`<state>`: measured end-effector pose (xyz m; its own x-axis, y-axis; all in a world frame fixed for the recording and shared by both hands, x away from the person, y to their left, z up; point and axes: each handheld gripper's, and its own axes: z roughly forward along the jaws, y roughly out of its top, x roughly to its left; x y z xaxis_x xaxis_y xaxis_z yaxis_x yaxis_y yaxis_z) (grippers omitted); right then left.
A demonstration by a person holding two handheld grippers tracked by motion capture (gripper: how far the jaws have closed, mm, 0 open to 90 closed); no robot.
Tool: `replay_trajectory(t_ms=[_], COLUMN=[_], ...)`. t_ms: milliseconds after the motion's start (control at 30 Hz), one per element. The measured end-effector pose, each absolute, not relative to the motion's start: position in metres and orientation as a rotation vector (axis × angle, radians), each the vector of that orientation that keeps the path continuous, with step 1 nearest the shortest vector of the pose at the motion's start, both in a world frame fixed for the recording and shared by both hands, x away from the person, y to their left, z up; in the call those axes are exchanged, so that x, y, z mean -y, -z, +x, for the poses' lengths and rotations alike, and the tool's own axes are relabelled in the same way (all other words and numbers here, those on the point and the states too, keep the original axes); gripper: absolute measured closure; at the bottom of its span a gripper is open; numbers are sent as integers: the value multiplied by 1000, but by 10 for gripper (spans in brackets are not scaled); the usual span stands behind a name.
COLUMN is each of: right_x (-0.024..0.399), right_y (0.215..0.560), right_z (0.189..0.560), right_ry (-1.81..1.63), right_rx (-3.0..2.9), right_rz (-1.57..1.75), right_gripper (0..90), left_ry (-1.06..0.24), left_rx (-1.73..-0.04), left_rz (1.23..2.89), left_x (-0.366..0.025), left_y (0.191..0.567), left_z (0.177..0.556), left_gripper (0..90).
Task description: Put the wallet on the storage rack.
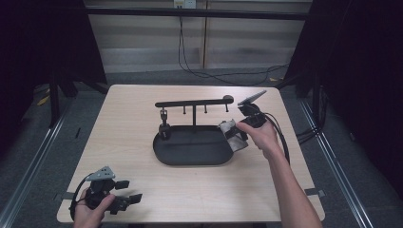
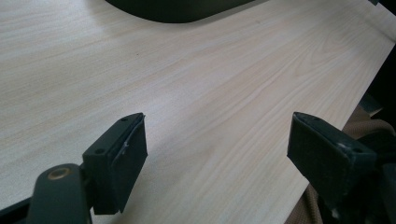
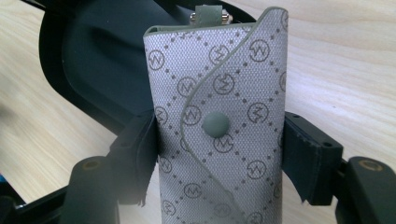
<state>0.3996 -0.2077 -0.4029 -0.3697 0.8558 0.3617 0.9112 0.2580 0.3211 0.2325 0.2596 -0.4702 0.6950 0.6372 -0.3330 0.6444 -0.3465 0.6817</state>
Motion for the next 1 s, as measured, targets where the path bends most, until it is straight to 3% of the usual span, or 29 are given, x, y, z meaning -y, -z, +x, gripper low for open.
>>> replay_trajectory(t_ms=[1000], right_x=[191], right_y=[440], right_z=[410], right_ry=[808], right_rx=[2279], right_rz=[-1776], right_gripper=[327], left_ry=[22], left_rx=[-984], left_rz=[2057], left_x=[-260], left_y=[470], left_z=[233], left_gripper=[198])
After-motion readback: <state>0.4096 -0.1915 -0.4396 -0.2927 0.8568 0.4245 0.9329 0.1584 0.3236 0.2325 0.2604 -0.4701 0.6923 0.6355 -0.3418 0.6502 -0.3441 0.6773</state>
